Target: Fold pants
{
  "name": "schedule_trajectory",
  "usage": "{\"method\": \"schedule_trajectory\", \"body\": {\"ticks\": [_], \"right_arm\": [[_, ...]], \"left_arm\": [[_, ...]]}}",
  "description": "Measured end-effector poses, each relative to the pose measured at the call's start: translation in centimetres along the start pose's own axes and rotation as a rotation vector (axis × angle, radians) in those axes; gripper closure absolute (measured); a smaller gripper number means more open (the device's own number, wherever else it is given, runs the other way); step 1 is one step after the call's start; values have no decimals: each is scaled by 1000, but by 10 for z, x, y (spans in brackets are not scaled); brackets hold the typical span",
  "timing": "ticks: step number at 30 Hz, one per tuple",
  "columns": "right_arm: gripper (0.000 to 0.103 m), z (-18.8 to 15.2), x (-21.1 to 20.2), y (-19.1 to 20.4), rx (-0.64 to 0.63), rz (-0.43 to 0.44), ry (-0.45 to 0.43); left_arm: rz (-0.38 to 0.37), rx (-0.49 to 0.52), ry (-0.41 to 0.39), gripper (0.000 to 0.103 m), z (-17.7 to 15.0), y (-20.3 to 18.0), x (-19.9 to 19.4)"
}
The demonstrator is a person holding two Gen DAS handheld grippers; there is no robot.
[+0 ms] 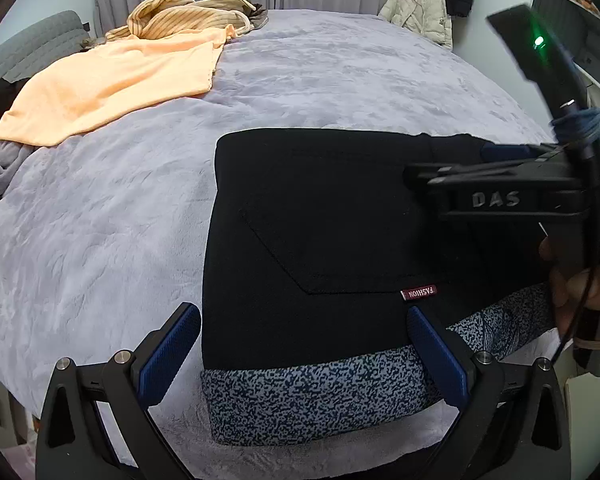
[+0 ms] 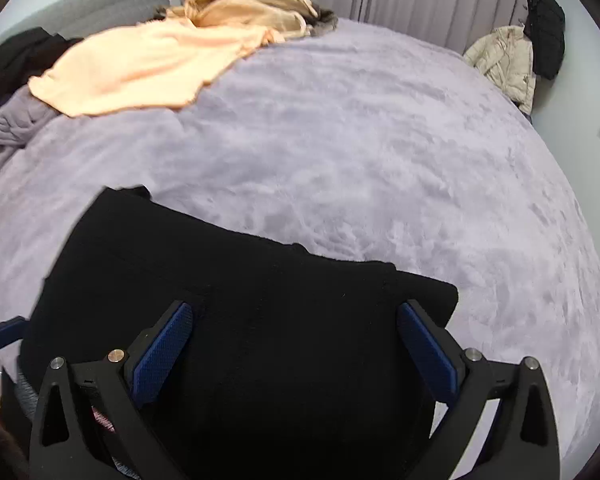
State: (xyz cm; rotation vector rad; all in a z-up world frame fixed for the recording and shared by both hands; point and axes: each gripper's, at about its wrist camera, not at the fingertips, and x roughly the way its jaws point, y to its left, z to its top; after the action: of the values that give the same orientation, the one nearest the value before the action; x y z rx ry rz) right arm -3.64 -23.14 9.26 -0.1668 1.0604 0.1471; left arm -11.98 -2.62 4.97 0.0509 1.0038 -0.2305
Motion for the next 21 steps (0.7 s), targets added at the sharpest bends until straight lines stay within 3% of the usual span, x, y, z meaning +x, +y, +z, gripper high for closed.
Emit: {"method": "schedule_trajectory", "body": {"ticks": [3,6,9,13,16,18,21], "right_arm": [[0,-19,-11,-3,26,18,-39],[0,-51,-28,-7,24,52,-64],[0,-76,-40,-5,-8,53,-100],[0,-93,-51,-10,2,82,-95],[0,-99,-58,-13,-10,100,-90],[0,-99,-65,-15,-36,106,-81],[0,-99,-77,-36,-16,106,-147]], "left_arm": [[25,-16,-35,0,6,13,-13],[45,-101,-69,0,20,38,-21],[23,-180,-19,0,40,52,-9],[-36,-142,36,0,47,28,7],[-9,-25,89,0,27,-7,23],[34,-3,10,0,16,-16,17],[-43,-9,24,0,18,-3,9]]}}
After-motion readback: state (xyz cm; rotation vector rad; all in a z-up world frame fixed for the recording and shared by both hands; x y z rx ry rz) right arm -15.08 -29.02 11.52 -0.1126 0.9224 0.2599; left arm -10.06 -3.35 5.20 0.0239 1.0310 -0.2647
